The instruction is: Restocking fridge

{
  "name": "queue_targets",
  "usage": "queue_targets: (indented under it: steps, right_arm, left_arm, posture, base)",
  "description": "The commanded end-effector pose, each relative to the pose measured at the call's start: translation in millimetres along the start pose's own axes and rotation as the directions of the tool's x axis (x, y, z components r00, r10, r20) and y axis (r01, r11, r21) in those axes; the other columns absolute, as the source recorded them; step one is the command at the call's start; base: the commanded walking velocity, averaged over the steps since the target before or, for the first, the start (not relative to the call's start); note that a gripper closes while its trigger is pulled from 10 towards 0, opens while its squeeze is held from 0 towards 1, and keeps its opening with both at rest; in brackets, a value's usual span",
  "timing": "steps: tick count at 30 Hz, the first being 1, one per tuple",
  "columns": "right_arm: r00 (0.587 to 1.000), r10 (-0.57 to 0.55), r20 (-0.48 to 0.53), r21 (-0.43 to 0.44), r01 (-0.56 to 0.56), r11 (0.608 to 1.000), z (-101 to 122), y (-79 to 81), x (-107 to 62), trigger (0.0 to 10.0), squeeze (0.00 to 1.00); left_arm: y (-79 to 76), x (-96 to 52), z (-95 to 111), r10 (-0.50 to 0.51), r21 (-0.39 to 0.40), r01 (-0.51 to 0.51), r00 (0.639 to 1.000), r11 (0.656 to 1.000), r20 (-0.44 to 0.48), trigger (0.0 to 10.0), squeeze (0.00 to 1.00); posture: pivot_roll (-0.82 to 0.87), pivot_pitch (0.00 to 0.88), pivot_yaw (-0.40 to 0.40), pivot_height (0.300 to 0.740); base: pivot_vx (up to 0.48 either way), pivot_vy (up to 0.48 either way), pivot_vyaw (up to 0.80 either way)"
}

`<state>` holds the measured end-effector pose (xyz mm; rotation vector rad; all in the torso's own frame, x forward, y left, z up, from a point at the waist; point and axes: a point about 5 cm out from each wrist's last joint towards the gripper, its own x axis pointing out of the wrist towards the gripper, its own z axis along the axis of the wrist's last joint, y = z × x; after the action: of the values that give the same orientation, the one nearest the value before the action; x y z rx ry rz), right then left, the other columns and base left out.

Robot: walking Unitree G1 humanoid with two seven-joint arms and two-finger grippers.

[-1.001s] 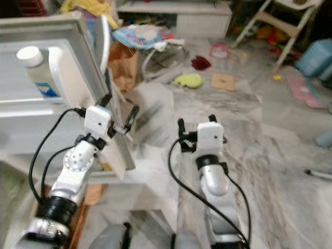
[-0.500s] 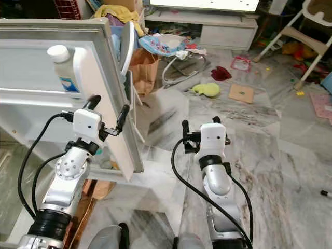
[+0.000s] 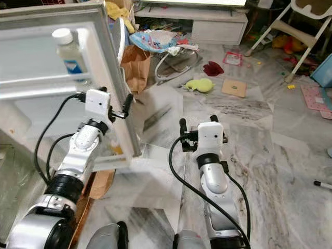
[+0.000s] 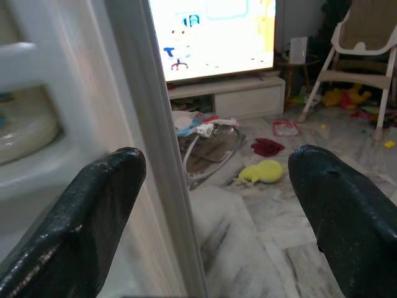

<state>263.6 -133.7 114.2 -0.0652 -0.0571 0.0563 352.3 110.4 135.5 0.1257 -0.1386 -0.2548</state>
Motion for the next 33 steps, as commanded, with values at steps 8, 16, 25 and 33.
queue_targets:
  steps: [8, 16, 25, 33]
  right_arm:
    - [0.999, 0.026, -0.033, 0.004, -0.026, 1.0, -3, 0.4, 0.6, 10.0, 0.0]
    - [0.998, -0.024, -0.05, -0.103, 0.019, 0.994, -1, -3.0, 6.7, 10.0, 0.0]
    - [0.997, 0.078, -0.01, 0.05, -0.077, 0.996, 6, 5.0, 2.9, 10.0, 0.0]
    - [1.0, -0.023, -0.019, 0.04, 0.024, 0.999, 3, -7.2, 3.0, 10.0, 0.0]
  left_arm:
    - [20.9, -34.0, -17, 0.051, 0.046, -0.049, 0.998, 0.998, -0.03, 10.0, 0.0]
    - [34.2, -61.5, -21, 0.087, 0.067, -0.083, 0.995, 0.994, -0.05, 10.0, 0.0]
    - [26.9, -60.1, -23, 0.084, 0.04, -0.081, 0.993, 0.996, -0.084, 10.0, 0.0]
    - [15.3, -57.1, -31, 0.048, 0.016, -0.047, 0.994, 0.999, -0.097, 10.0, 0.0]
  posture:
    - [-0.03, 0.121, 0.019, 0.74]
    - [-0.02, 0.145, 0.018, 0.74]
    - [-0.05, 0.118, 0.024, 0.74]
    - [-0.08, 0.085, 0.024, 0.74]
  base:
    - [0.0, 0.0, 0.0]
    - [0.0, -0.332, 0.0]
    - [0.0, -0.469, 0.0]
    - [0.033, -0.42, -0.36]
